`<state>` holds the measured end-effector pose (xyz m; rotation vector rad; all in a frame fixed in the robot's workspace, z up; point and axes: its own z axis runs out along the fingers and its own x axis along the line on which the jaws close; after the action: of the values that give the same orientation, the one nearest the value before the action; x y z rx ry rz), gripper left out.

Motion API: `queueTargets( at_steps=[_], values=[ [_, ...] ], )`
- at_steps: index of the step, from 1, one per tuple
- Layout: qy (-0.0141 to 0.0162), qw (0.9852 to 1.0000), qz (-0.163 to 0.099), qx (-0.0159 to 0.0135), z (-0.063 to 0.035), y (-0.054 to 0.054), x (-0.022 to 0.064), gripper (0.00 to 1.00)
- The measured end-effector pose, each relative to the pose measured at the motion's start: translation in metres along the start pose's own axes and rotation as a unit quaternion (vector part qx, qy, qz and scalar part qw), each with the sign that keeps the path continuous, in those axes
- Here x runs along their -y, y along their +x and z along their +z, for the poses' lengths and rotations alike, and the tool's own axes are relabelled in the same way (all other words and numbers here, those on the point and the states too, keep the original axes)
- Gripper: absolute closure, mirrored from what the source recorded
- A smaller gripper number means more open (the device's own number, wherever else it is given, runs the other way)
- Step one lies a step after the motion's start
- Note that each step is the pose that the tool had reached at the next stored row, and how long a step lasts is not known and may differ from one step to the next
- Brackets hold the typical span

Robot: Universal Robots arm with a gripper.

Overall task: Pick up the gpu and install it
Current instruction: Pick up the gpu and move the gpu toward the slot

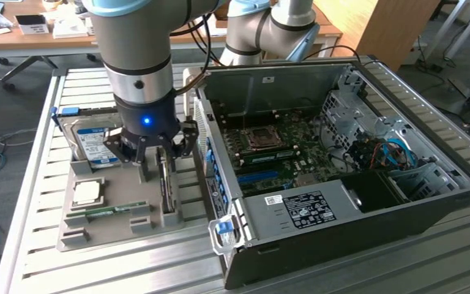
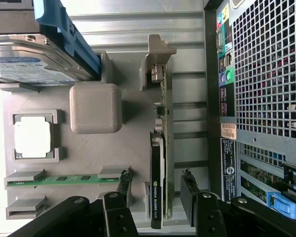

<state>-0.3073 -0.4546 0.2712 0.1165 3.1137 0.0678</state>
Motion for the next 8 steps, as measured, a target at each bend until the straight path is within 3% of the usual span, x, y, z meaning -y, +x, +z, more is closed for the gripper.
queueTargets(
  at_steps=[8],
  values=[
    [0.0000, 1.0000, 0.000, 0.0000, 0.0000, -0.0011, -0.0001, 0.47]
  ],
)
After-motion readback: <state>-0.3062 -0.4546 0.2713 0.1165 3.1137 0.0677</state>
